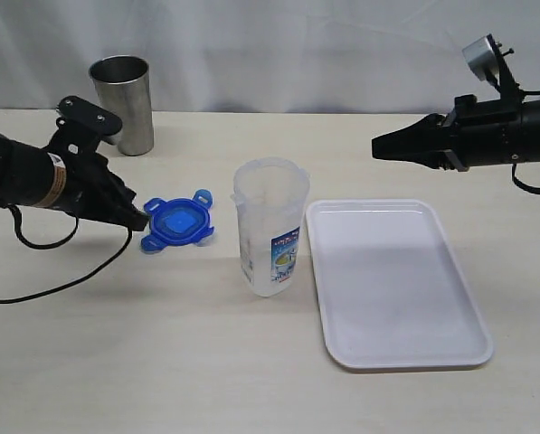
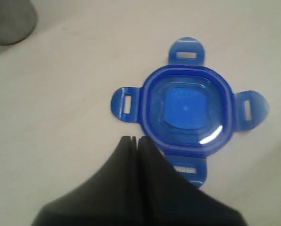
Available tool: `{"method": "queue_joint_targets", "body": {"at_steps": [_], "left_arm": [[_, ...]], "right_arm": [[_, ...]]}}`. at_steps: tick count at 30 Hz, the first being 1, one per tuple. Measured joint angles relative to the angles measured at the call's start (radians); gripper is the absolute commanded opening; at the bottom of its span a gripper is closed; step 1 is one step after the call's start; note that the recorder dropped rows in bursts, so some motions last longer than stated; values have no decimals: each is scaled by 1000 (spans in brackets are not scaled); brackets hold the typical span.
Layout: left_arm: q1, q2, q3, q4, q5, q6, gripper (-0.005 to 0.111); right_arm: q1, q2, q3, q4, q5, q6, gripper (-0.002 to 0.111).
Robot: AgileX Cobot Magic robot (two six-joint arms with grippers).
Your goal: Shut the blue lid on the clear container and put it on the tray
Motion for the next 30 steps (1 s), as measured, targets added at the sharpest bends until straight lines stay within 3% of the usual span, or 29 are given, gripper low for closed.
{"method": "queue_joint_targets", "body": {"at_steps": [4,8,12,19,25,30], "left_arm": [[0,36,-16,-24,-8,-112,20],[12,55,-23,-17,-198,-135,40],[-8,55,-42,-12,-349,-64,41],[-71,89,-8,-9,-291,171,56],[-79,143,-31,-115,-261,330,55],[-79,176,-31,-322,-290,579,55]], "right_arm": [[0,0,0,0,0,0,22],[0,0,0,0,2,0,22],[0,0,0,-2,2,0,22],[0,0,0,-4,2,0,22],[0,0,0,-4,2,0,22],[0,0,0,-4,2,0,22]]}}
